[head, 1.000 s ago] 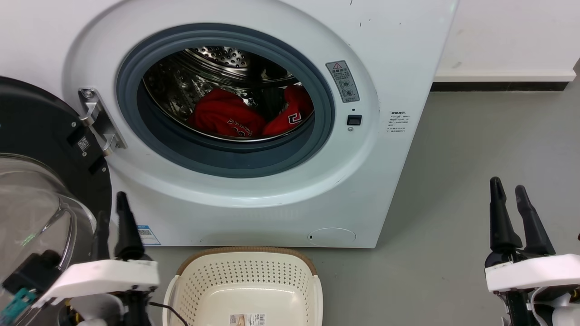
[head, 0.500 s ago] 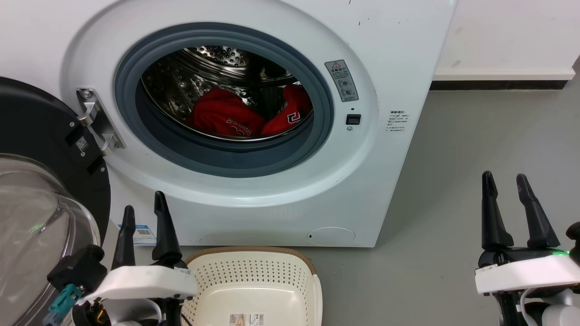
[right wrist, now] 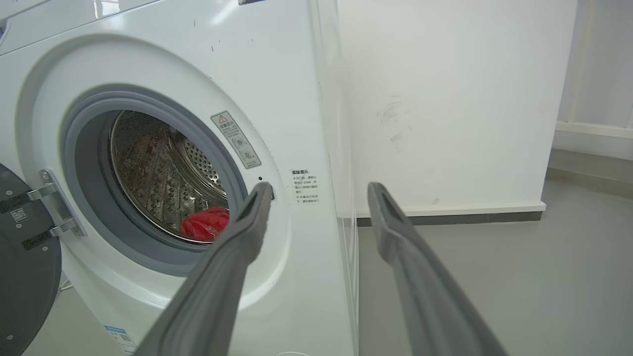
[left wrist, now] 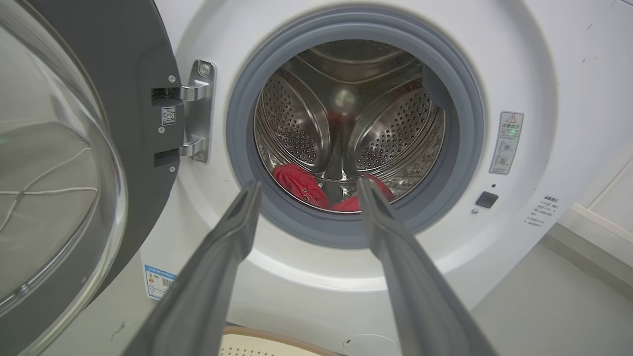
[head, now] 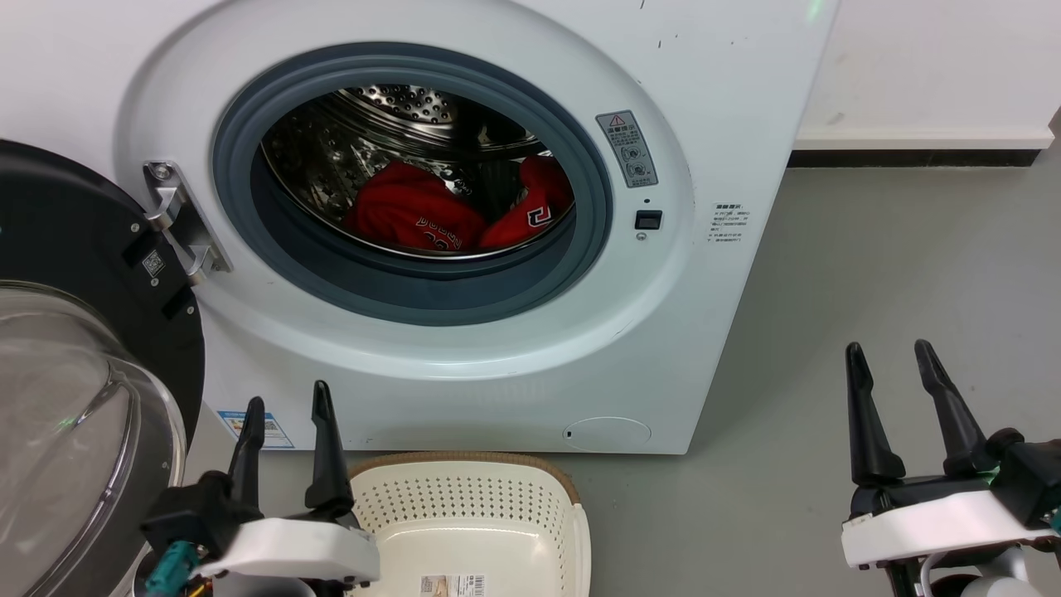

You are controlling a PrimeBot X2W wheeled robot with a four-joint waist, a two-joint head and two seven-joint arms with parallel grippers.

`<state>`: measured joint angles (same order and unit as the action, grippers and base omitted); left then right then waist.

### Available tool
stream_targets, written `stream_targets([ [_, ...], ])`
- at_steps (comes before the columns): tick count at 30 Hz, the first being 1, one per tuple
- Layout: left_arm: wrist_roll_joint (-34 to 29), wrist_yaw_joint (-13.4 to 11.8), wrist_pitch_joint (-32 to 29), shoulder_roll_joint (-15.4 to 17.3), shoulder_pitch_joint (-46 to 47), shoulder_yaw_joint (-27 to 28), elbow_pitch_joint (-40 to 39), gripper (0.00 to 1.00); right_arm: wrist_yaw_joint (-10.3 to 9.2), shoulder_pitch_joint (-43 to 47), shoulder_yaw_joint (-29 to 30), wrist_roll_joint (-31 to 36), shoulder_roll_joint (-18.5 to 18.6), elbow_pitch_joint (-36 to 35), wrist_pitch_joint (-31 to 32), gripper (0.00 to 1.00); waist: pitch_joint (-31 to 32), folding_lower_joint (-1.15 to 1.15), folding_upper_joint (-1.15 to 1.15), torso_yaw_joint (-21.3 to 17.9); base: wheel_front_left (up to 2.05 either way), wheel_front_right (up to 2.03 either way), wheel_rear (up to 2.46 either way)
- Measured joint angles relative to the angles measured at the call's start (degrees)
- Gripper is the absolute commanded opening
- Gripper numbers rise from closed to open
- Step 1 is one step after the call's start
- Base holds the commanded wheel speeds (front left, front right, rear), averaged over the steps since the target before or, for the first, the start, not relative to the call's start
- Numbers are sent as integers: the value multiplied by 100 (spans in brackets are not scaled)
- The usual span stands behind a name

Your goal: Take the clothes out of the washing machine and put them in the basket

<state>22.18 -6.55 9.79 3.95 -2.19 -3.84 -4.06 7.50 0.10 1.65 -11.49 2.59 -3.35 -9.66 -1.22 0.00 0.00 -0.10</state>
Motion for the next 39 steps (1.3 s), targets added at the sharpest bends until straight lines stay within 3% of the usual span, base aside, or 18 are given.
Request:
stream_targets([
  [14, -800, -379, 170, 267, -33, -495, 141, 100, 0, 78, 137, 840, 7, 225, -189, 100, -13, 0, 0, -15, 0, 0, 0],
  [20, -964, -356, 253, 285, -79, -582, 247, 100, 0, 109, 89, 1209, 8, 234, -252, 100, -8, 0, 0, -19, 0, 0, 0],
  [25, -971, -160, 305, 198, -132, -468, 503, 100, 0, 131, 44, 1478, 9, 289, -303, 100, 4, 0, 0, -14, 0, 0, 0],
  [34, -1552, -42, 402, 118, -168, -413, 636, 100, 1, 172, -11, 1882, 12, 367, -416, 100, 12, 0, 0, -20, 0, 0, 0],
  [39, -1708, -16, 453, 70, -172, -379, 644, 100, 0, 213, -99, 1811, 20, 478, -470, 100, 10, 0, 0, -16, 0, 0, 0],
])
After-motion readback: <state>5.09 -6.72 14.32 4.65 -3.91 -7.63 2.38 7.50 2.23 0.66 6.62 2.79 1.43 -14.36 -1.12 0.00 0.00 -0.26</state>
